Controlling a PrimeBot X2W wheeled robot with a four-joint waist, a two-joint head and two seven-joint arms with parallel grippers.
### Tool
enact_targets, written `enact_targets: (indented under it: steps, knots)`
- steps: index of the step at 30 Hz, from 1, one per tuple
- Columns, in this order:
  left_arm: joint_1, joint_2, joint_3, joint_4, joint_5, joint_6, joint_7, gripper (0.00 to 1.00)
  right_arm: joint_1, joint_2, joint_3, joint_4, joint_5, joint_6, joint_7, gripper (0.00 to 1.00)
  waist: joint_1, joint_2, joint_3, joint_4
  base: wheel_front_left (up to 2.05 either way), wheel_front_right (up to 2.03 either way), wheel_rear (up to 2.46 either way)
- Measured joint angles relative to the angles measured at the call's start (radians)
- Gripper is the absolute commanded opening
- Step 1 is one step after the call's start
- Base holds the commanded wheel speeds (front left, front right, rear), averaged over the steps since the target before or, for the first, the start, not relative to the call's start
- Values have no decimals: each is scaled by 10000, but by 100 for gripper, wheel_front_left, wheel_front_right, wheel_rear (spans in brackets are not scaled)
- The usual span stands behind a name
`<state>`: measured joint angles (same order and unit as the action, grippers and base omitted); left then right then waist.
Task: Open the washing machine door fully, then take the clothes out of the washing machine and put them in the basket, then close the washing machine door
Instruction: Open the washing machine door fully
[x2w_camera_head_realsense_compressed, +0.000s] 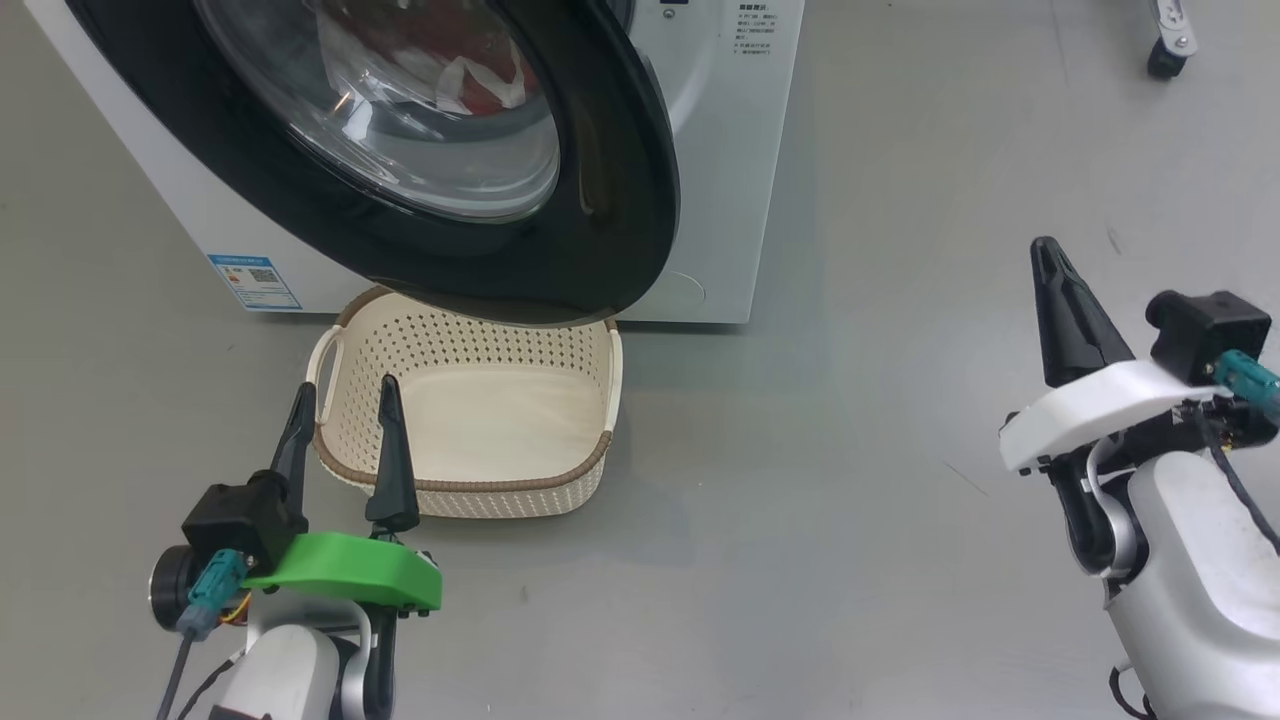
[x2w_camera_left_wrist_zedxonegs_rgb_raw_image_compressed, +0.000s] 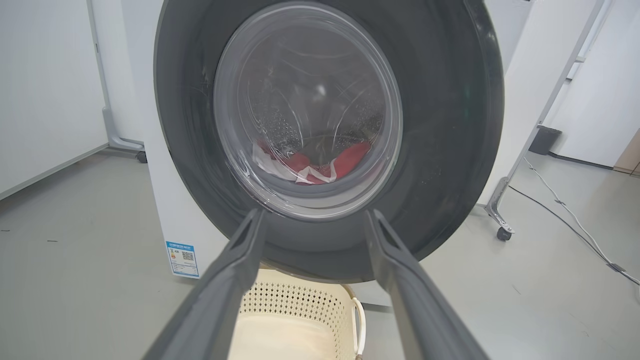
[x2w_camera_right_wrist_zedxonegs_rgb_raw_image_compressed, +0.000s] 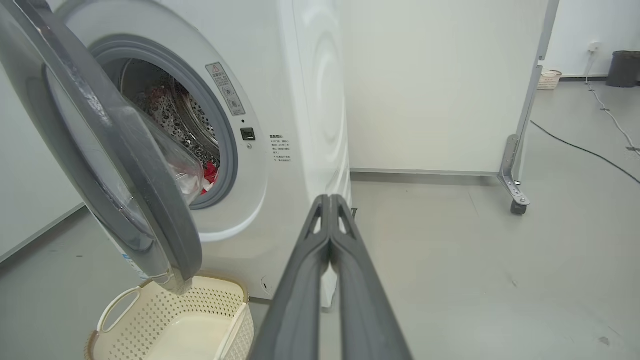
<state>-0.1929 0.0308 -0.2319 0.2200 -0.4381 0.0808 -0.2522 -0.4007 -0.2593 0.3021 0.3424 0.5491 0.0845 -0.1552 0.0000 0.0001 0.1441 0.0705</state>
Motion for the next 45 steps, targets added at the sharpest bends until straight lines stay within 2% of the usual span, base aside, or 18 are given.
enact_targets:
  steps: [1,3,4,5,11,14,21,45]
  knots:
    - [0,0,17,-2,0,-38,0,100,126,2,-35,-17,-29,-65,-174,0,0,0,-20,-26,0,0,0]
    - [8,0,67,-4,2,-42,2,100,359,8,-52,-38,-201,-190,-537,55,0,0,-48,-64,0,0,0]
    - [26,0,94,-8,2,-42,0,100,460,35,-58,-48,-242,-263,-677,87,0,0,-60,-80,0,0,0]
    - [54,0,117,-8,2,-65,2,100,563,67,-56,-65,-282,-322,-828,100,0,0,-70,-95,0,0,0]
    - [147,4,213,-10,31,-88,2,100,1109,288,-81,-94,-445,-554,-882,100,0,0,-129,-165,0,0,0]
    - [202,6,207,-6,123,-167,0,100,1256,334,-176,-136,-637,-777,-884,100,0,0,-157,-192,0,0,0]
    - [340,8,207,2,174,-245,2,100,1585,637,-299,-376,-685,-965,-930,100,0,0,-218,-240,0,0,0]
    - [457,15,207,8,261,-288,2,100,2034,926,-884,-1154,-1118,-1043,-941,100,0,0,-227,-313,0,0,0]
